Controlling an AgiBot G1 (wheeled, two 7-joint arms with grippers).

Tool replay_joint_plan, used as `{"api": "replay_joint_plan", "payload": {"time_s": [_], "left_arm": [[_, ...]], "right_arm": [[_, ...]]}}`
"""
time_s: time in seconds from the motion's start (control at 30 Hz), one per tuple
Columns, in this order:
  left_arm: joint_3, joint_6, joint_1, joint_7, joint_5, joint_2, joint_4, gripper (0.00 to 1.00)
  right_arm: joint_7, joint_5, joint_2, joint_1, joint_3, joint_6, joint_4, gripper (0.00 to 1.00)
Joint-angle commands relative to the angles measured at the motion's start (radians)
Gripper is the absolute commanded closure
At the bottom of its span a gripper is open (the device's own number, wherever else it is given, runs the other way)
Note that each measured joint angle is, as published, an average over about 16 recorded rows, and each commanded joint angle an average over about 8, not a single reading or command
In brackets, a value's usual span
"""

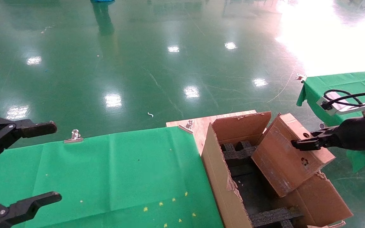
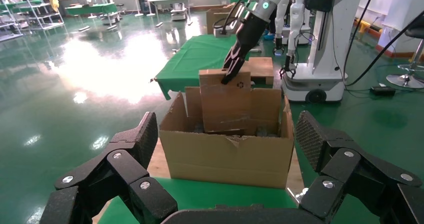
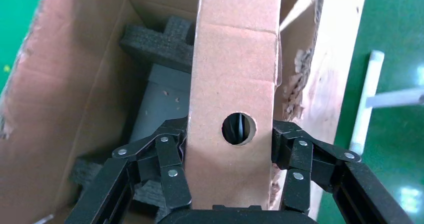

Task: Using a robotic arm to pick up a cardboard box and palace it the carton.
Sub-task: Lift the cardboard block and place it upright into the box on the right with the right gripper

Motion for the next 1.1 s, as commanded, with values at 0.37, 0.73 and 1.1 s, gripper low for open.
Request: {"api": "replay_joint_plan", "payload": {"time_s": [0.37,0.73,1.1], "left_arm": [[0.0,0.0,0.0,0.0,0.0,0.0,0.0,0.0],[0.0,0.0,0.0,0.0,0.0,0.0,0.0,0.0],[0.001,0.0,0.0,0.0,0.0,0.0,0.0,0.0]], "right_arm": [[0.272,-0.139,0.012,-0.011,-0.048,0.126,0.151,1.0],[0.466,-0.316,0.036,0.009,-0.079,0.169,0.284,1.0],[0.595,-0.414,0.037,0.0,-0.102,0.187,0.346,1.0]]}}
